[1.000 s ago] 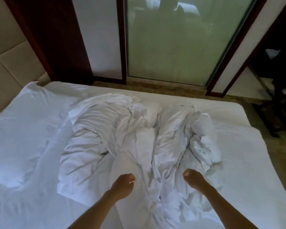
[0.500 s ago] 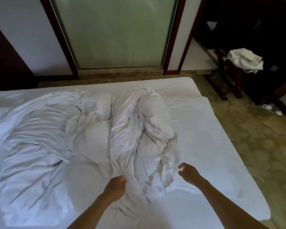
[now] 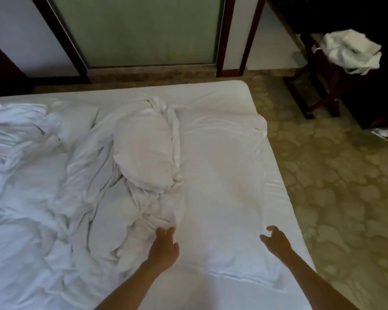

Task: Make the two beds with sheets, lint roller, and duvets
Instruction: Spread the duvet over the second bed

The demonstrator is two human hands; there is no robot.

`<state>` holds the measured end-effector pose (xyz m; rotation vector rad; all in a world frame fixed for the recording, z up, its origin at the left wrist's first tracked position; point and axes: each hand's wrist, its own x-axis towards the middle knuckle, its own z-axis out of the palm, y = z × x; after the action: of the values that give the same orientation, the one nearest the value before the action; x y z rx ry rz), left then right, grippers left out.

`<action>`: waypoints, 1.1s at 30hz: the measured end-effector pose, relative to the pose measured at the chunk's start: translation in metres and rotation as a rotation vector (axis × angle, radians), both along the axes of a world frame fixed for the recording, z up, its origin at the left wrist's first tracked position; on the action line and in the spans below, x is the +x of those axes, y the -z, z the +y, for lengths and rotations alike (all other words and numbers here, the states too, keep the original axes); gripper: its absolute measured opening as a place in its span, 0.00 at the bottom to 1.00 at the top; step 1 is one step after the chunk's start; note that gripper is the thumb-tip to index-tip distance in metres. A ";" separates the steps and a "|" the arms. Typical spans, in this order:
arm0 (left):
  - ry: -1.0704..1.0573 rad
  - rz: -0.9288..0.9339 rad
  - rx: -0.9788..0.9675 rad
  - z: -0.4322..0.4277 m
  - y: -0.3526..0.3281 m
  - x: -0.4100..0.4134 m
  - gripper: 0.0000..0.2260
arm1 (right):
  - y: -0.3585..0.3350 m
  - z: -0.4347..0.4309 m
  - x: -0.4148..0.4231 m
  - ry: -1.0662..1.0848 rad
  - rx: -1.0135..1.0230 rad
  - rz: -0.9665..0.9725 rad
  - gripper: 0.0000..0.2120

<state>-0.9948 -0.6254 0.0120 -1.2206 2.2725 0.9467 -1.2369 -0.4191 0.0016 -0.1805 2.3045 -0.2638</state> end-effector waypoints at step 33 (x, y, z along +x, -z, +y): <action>-0.441 0.419 -0.063 -0.100 -0.135 0.045 0.10 | -0.260 -0.262 0.075 -0.618 -0.493 0.370 0.20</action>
<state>-0.9501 -0.7254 0.1471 -1.7330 2.3967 1.4104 -1.1622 -0.6813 0.2618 -1.2515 2.3597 -0.5005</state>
